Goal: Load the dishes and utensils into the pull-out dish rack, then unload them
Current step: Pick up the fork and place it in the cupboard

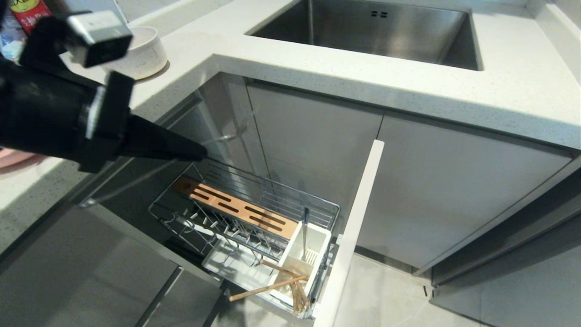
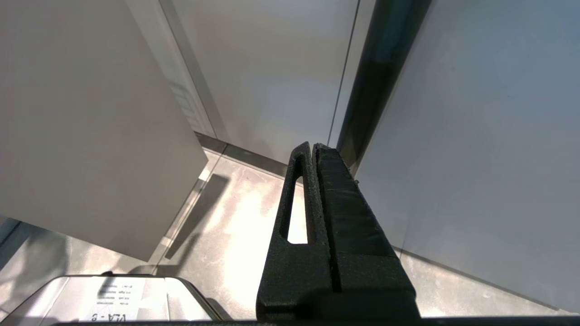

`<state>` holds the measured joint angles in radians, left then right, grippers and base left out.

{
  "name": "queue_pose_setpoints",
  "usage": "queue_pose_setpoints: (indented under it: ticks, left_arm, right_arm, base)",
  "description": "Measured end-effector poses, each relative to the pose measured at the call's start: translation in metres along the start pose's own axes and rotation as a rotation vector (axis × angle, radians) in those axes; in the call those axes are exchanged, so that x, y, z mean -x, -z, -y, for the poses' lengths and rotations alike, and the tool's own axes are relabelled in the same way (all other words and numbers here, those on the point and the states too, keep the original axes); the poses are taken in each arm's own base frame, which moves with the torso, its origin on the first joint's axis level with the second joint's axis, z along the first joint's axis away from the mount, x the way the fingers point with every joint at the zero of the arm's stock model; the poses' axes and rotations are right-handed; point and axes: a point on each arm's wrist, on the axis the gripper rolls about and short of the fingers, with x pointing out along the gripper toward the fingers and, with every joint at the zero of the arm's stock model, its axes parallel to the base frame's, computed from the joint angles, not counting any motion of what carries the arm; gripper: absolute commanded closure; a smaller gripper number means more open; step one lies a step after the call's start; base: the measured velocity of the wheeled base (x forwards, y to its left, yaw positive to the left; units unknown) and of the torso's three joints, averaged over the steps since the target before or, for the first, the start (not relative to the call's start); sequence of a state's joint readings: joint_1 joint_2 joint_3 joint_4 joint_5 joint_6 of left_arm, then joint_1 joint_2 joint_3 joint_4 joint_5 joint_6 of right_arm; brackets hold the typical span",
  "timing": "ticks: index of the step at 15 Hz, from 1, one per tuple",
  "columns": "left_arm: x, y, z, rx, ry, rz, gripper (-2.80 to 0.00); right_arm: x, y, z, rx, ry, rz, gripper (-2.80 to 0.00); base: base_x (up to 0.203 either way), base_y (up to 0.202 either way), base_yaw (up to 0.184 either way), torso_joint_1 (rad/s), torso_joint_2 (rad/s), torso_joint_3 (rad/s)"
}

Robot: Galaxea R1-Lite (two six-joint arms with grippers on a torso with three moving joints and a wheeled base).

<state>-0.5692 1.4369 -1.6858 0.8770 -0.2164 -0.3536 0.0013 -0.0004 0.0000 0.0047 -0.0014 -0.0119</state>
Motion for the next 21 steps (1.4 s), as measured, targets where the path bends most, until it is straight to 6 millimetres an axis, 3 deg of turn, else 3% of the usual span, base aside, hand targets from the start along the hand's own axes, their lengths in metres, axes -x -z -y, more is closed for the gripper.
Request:
queue_pose_setpoints:
  ticks: [4, 7, 21]
  left_arm:
    - [-0.062, 0.011, -0.001, -0.025, -0.145, -0.192, 0.00]
    - [-0.095, 0.019, -0.002, -0.028, -0.187, -0.323, 0.00]
    - [-0.172, 0.027, 0.005, 0.112, -0.262, -0.533, 0.00]
  right_arm:
    - [0.000, 0.000, 0.000, 0.000, 0.000, 0.000, 0.00]
    - [0.000, 0.000, 0.000, 0.000, 0.000, 0.000, 0.00]
    - [0.000, 0.000, 0.000, 0.000, 0.000, 0.000, 0.00]
  base:
    - [0.000, 0.000, 0.000, 0.000, 0.00, 0.000]
    - [0.000, 0.000, 0.000, 0.000, 0.00, 0.000]
    - [0.000, 0.000, 0.000, 0.000, 0.00, 0.000]
